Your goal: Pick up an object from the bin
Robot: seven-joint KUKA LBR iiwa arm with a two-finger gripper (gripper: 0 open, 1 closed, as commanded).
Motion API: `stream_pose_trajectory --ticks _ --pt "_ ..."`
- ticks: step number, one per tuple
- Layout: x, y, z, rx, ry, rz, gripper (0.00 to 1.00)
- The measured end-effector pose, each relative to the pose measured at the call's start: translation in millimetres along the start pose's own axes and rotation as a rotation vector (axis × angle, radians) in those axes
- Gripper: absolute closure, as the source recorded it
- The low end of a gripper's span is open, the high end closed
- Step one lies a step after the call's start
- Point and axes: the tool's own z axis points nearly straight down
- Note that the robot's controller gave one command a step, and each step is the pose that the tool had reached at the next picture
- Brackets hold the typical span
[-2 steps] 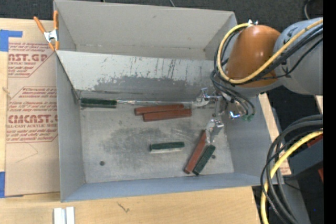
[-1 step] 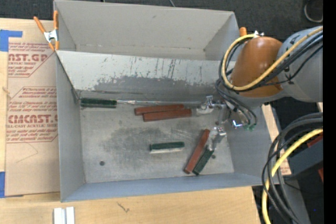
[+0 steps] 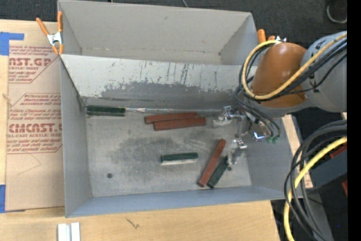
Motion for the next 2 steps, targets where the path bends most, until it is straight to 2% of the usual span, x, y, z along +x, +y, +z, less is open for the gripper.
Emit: stream_pose_trajectory --ticks 1,2 --pt "-0.1 12.2 2.0 0.001 0.000 -0.293 0.00" --pt "15.6 12.3 19.5 0.006 -0.019 -0.250 1.00"
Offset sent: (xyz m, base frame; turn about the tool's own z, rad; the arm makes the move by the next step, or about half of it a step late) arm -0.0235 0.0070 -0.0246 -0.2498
